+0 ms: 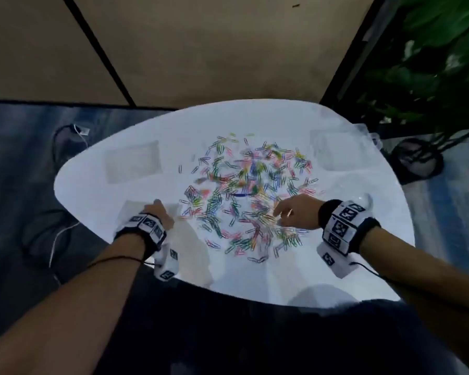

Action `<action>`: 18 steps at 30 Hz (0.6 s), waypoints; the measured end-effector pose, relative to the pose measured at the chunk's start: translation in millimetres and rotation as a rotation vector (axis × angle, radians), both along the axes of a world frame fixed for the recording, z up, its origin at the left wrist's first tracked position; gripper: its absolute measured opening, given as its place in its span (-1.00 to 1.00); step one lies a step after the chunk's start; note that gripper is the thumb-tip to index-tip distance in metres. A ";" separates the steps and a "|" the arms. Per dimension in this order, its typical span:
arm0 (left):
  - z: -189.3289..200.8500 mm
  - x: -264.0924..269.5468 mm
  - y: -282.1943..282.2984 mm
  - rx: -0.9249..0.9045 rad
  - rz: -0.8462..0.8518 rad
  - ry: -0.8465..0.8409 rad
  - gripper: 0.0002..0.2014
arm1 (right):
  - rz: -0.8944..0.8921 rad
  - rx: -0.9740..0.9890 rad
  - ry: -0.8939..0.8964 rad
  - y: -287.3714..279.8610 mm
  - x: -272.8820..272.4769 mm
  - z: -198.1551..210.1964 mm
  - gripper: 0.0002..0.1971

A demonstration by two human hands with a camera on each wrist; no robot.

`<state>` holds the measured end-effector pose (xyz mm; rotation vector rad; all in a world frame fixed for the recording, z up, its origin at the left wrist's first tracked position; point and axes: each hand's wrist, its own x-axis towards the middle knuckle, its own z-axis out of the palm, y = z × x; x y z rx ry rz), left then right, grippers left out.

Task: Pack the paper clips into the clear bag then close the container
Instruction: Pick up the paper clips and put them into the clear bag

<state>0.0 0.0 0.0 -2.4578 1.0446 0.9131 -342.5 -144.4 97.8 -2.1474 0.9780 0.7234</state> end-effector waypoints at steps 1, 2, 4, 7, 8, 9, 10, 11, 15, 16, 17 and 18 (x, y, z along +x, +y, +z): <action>-11.9 -2.3 10.2 -0.025 -0.044 0.000 -0.27 | 0.037 0.002 0.035 17.9 -3.6 -17.1 -0.62; -13.5 -4.9 19.0 -0.076 -0.040 -0.002 -0.33 | 0.065 -0.014 0.060 28.1 -6.2 -28.9 -0.62; -21.2 -6.2 35.9 -0.212 -0.059 -0.055 -0.55 | 0.071 -0.077 0.057 48.3 -15.0 -46.6 -0.64; -8.0 -22.0 65.0 -0.287 -0.046 -0.107 -0.69 | -0.041 -0.192 -0.004 71.1 -34.7 -46.2 -0.62; -0.5 -28.0 78.9 -0.289 -0.003 -0.061 -0.70 | -0.102 -0.187 -0.004 80.2 -43.1 -41.0 -0.59; 8.9 -30.2 86.9 -0.315 0.025 -0.036 -0.70 | -0.152 -0.172 0.011 84.5 -48.0 -40.1 -0.54; 16.6 -31.4 95.2 -0.358 0.050 -0.012 -0.72 | -0.176 -0.164 0.041 89.5 -50.7 -41.4 -0.47; 26.4 -34.1 100.6 -0.409 0.063 0.007 -0.72 | -0.184 -0.175 0.080 91.7 -54.3 -42.1 -0.40; 63.1 -48.3 110.3 -0.622 0.096 0.117 -0.66 | -0.260 -0.282 0.141 95.0 -76.9 -76.6 -0.08; 74.2 -53.9 111.9 -0.644 0.082 0.110 -0.69 | -0.292 -0.299 0.103 97.7 -81.6 -85.2 -0.01; 83.2 -58.3 110.9 -0.657 0.059 0.105 -0.71 | -0.327 -0.313 0.069 99.0 -84.3 -91.9 0.04; 88.4 -62.3 110.0 -0.675 0.049 0.101 -0.72 | -0.348 -0.337 0.046 101.4 -85.1 -98.6 0.07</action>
